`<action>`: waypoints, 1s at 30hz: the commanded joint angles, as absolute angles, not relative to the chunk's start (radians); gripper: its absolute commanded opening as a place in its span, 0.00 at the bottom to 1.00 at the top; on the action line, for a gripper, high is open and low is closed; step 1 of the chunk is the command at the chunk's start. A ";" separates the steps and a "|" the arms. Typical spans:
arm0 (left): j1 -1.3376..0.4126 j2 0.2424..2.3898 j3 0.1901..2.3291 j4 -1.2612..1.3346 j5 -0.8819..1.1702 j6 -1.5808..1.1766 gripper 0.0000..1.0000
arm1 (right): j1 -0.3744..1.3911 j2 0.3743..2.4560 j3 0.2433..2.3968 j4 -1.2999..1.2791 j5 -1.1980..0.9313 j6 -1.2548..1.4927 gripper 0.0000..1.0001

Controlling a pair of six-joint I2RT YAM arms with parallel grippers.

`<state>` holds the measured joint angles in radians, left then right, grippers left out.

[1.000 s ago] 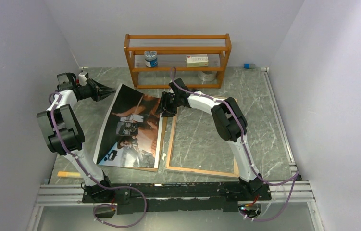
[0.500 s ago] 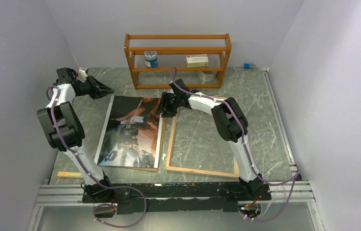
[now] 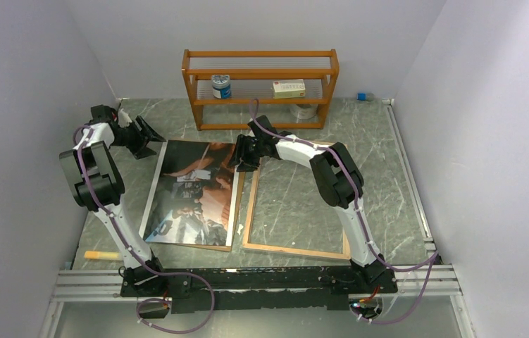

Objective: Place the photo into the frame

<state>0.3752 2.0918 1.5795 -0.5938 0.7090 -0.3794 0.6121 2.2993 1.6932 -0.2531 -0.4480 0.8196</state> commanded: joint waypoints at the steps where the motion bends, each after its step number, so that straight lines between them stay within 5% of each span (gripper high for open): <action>1: 0.374 2.123 1.614 -0.626 0.566 -0.318 0.72 | 0.607 2.304 1.687 -0.426 -0.285 0.789 0.50; 11: 0.371 2.230 1.644 -0.651 0.618 -0.292 0.71 | 0.594 2.276 1.678 -0.420 -0.196 0.824 0.50; 26: 0.371 2.298 1.707 -0.813 0.660 -0.249 0.56 | 0.590 2.244 1.739 -0.478 -0.132 0.765 0.50; 30: 0.371 2.244 1.691 -0.884 0.519 -0.274 0.65 | 0.591 2.273 1.763 -0.511 -0.131 0.738 0.50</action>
